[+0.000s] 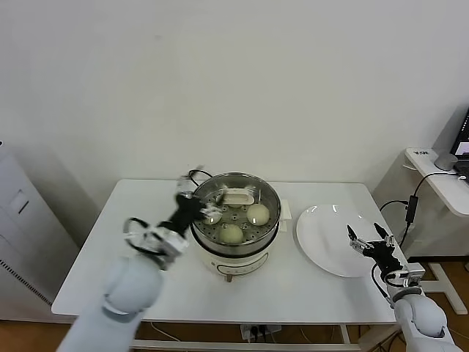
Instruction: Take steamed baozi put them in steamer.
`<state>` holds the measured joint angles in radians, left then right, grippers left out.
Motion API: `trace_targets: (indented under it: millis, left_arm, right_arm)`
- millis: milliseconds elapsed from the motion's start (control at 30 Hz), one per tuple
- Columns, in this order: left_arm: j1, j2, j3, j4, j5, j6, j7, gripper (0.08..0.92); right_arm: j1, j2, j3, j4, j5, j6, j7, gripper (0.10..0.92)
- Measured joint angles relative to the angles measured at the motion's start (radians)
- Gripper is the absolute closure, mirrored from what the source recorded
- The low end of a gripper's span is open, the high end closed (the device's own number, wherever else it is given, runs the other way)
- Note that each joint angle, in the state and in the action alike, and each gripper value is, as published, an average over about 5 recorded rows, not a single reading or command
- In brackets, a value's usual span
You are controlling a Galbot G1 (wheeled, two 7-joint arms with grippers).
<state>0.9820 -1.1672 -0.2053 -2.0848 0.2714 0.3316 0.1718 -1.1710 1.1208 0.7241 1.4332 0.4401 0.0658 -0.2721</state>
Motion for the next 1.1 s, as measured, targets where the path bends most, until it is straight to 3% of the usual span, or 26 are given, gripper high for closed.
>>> trace_targets:
  millis: [400,767,1100]
  left_arm:
    - [0.138,0.072,-0.273,0.123,-0.47,0.02,-0.136,0.177]
    - [0.159,0.084,-0.296,0.315,-0.59,0.011,-0.147,0.177]
    - [0.158,0.059,-0.285,0.411,-0.622,-0.001,-0.148,0.177]
  right_arm:
    - [-0.005,0.016,-0.003,0.041,-0.016,-0.02,0.039,0.203]
    - [-0.012,0.023,-0.016,0.069,-0.019,-0.049,0.076,0.203]
    - [-0.004,0.031,-0.036,0.079,-0.024,-0.073,0.104,0.203]
